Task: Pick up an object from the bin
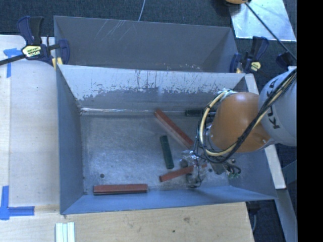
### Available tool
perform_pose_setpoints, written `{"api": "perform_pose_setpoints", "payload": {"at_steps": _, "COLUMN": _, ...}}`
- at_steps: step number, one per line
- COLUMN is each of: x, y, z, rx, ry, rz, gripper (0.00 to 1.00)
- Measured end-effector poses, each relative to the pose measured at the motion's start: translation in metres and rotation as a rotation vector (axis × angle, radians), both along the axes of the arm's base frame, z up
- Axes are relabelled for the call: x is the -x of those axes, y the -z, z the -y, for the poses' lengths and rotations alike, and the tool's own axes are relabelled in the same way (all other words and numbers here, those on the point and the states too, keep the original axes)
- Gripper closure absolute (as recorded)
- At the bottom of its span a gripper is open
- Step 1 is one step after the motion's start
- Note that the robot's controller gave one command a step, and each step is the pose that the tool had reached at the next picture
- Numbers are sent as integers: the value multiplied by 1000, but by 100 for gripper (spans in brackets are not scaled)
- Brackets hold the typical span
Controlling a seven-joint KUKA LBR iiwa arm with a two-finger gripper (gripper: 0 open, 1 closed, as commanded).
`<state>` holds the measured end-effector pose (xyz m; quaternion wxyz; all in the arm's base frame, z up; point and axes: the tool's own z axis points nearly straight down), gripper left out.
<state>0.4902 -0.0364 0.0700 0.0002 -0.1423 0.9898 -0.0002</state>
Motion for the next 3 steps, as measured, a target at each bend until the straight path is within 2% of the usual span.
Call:
{"api": "perform_pose_setpoints", "payload": {"at_steps": 1, "x": 0, "y": 0, "z": 0, "rx": 0, "ry": 0, "rz": 0, "gripper": 100}}
{"api": "perform_pose_setpoints", "payload": {"at_steps": 2, "x": -10, "y": -48, "z": -4, "rx": -1, "ry": 37, "rz": -5, "gripper": 100}}
{"api": "perform_pose_setpoints", "payload": {"at_steps": 3, "x": 2, "y": -137, "z": 13, "rx": 1, "ry": 20, "rz": -1, "gripper": 100}}
